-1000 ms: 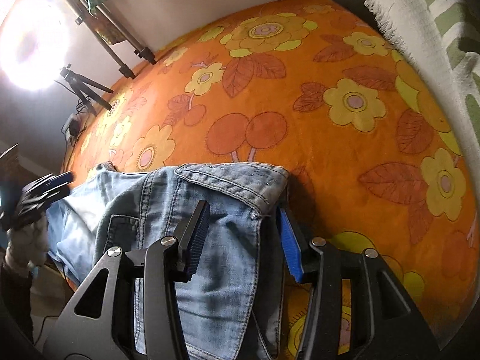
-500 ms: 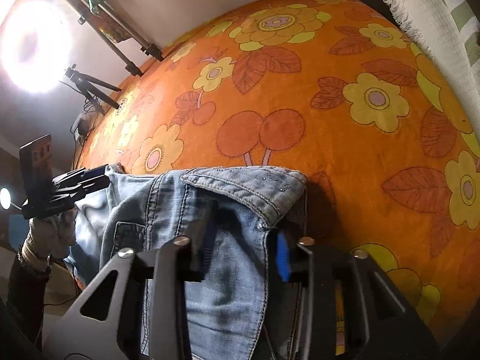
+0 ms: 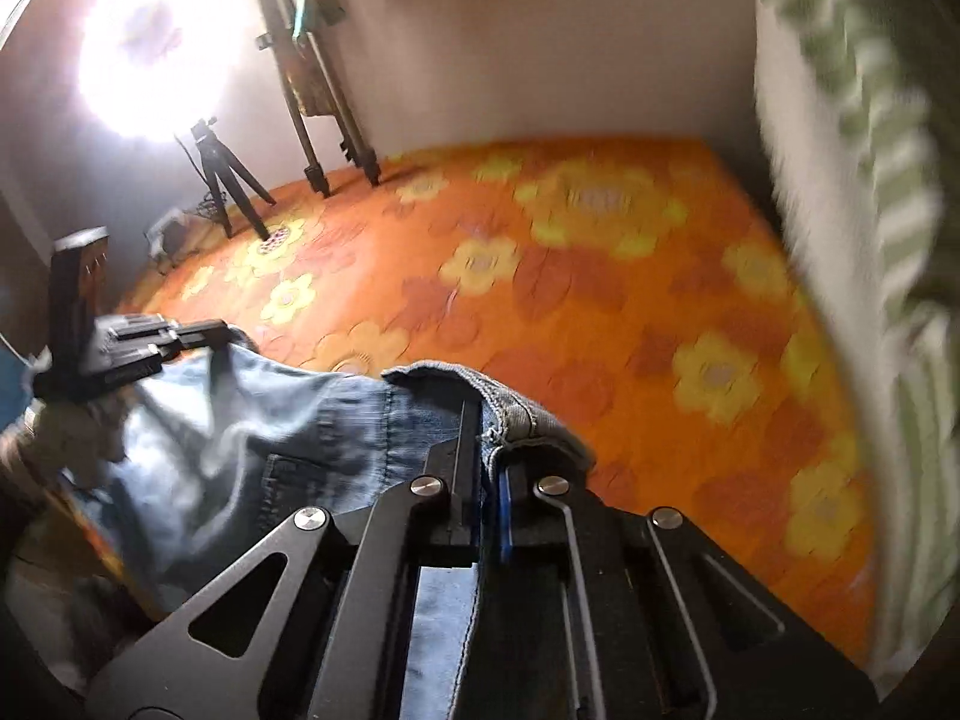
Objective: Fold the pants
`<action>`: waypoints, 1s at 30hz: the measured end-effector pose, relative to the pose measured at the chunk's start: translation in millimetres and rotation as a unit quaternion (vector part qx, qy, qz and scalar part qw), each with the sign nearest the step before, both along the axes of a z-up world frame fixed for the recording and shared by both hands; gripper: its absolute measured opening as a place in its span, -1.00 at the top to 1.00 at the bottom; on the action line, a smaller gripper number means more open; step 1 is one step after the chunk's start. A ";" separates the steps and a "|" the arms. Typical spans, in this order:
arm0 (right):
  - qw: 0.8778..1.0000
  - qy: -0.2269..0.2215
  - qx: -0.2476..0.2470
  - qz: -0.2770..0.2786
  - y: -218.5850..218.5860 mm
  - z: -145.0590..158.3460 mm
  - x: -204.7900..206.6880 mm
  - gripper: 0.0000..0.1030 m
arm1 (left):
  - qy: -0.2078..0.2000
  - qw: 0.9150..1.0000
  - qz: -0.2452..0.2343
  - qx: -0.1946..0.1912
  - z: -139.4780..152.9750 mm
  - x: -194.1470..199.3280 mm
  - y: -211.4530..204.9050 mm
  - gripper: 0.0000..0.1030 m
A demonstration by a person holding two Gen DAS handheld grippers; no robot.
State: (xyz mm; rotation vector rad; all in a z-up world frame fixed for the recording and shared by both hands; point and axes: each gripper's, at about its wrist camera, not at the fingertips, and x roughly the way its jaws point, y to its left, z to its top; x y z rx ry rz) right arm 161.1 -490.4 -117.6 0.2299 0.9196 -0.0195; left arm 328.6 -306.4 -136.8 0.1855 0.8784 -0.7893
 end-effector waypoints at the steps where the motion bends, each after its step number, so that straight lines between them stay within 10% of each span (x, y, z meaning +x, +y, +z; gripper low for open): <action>1: 1.000 0.004 -0.008 -0.001 -0.3 -1.0 3.0 0.94 | 0.001 1.000 0.013 0.002 -1.6 7.2 -2.2 1.00; 9: 0.997 0.077 -0.023 -0.003 -11.6 -49.5 18.6 0.94 | -0.003 1.000 0.018 0.019 8.0 8.1 6.9 0.99; 15: 0.998 0.062 0.006 -0.007 -10.6 -24.6 -10.5 0.79 | -0.026 0.999 0.012 0.015 46.7 -24.9 59.3 0.85; 19: 0.998 0.051 -0.044 -0.003 10.7 -3.3 -44.8 0.33 | -0.021 0.999 0.025 0.010 59.7 -50.0 107.0 0.76; 30: 0.997 0.064 -0.005 0.040 68.2 -8.3 -140.2 0.26 | -0.008 0.996 0.000 0.087 21.4 -136.4 195.6 0.47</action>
